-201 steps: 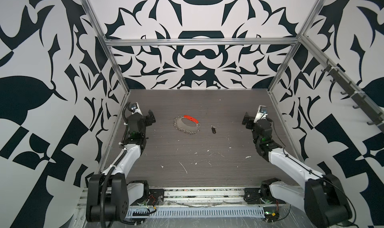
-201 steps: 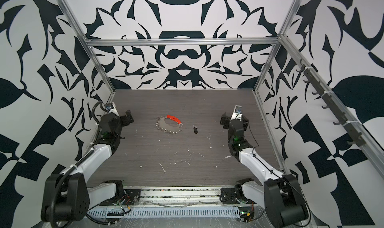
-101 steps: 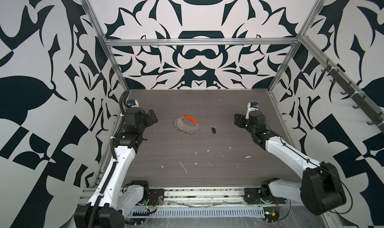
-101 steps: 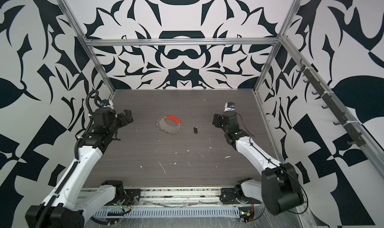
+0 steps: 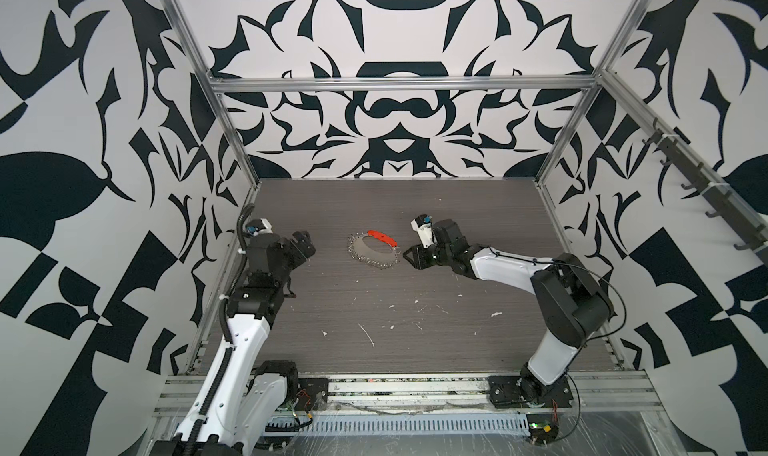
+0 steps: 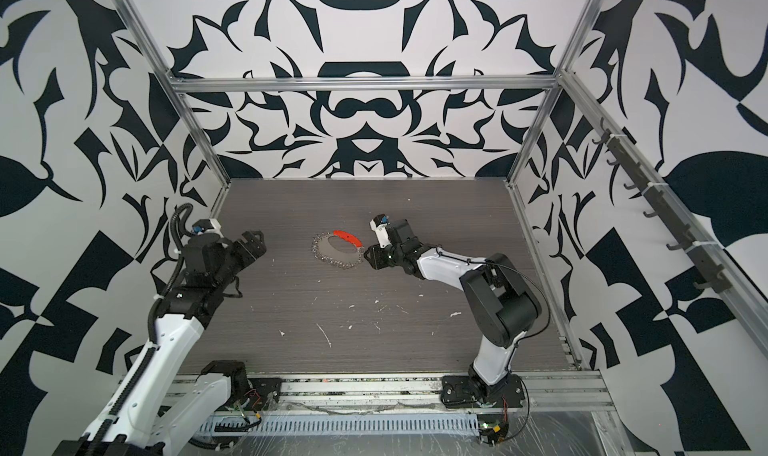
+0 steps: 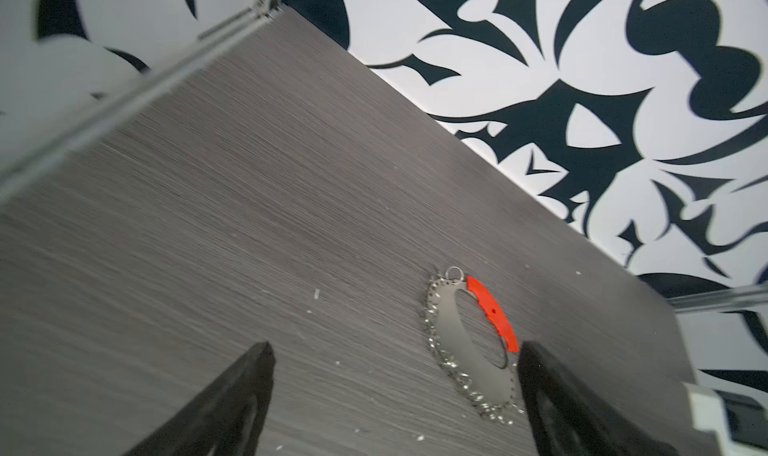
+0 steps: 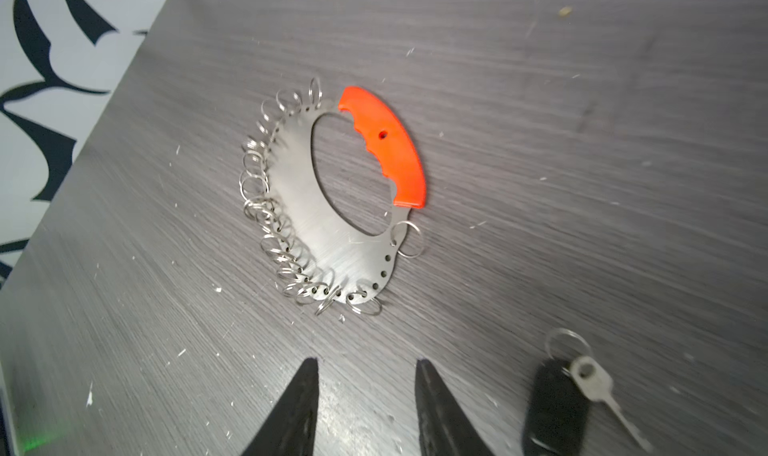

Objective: Put the keys on the keyring
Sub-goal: 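Move the right gripper to the steel keyring plate's ring-lined edge while the left arm rises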

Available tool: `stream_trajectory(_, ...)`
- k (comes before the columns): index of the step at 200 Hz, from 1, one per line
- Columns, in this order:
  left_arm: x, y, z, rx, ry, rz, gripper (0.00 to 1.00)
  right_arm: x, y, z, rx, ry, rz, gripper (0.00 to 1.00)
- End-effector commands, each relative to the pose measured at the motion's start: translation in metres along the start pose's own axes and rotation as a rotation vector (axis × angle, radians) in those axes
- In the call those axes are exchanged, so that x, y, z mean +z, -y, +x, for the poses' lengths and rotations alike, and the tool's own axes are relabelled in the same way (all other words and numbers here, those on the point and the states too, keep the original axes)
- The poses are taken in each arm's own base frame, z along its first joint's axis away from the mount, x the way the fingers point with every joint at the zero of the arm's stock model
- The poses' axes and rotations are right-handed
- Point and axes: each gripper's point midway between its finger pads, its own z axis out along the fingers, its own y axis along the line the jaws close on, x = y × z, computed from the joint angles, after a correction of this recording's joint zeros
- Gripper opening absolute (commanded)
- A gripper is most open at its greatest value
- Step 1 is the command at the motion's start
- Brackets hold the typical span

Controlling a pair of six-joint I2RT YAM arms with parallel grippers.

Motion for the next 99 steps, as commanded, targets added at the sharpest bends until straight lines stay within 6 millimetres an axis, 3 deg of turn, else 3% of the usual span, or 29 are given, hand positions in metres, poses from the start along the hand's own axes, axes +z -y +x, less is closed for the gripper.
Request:
stream_trajectory(1, 0.007, 0.010, 0.022, -0.143, -0.039, 0.131, 0.93, -0.001, -0.019, -0.021, -0.070, 0.030, -0.072, 0.41)
stream_trajectory(60, 0.023, 0.003, 0.050, -0.158, -0.153, 0.112, 0.91, 0.022, -0.015, -0.001, -0.126, -0.077, -0.068, 0.39)
stream_trajectory(99, 0.023, 0.006, 0.051, -0.155, -0.152, 0.132, 0.90, 0.033, -0.014, 0.003, -0.189, -0.115, -0.042, 0.43)
